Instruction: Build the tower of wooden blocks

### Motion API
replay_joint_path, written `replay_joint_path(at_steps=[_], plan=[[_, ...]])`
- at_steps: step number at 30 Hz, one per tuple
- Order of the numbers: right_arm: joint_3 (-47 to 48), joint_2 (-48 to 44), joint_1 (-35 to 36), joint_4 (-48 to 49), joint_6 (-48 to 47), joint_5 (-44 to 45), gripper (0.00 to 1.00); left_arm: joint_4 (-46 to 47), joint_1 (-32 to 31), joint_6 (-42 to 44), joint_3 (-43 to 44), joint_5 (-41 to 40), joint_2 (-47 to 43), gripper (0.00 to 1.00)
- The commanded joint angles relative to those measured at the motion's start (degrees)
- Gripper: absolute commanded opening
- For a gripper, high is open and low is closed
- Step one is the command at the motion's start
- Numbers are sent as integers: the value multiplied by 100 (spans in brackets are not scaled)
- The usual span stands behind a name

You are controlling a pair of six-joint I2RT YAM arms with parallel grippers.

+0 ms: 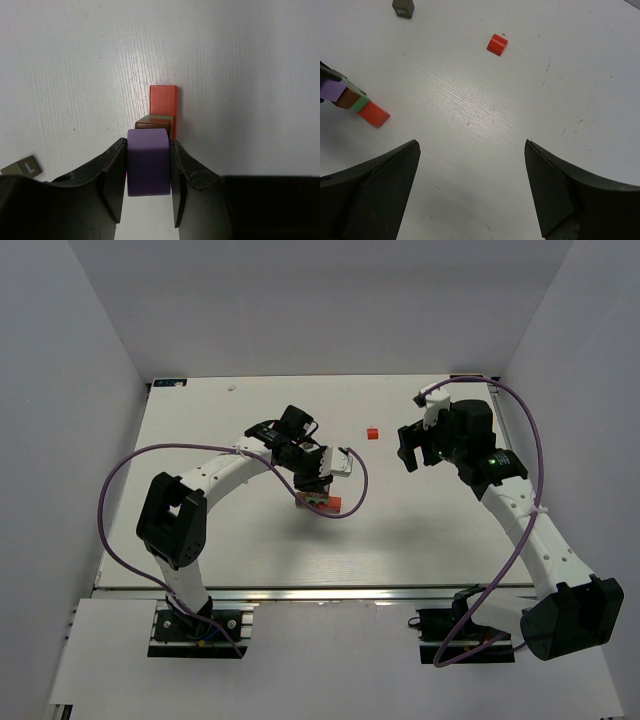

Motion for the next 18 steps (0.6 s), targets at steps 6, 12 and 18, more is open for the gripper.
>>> replay_joint_path(at_steps=[6,12,18], plan=[[246,50,-5,0,-36,-106,89,-6,31,122,128,124,-81,44],[255,68,-5,-9,-45,-115,89,-32,40,157,128,124,-72,48],[246,68,-14,-1,-45,-115,89,-50,40,183,128,186,-72,50]])
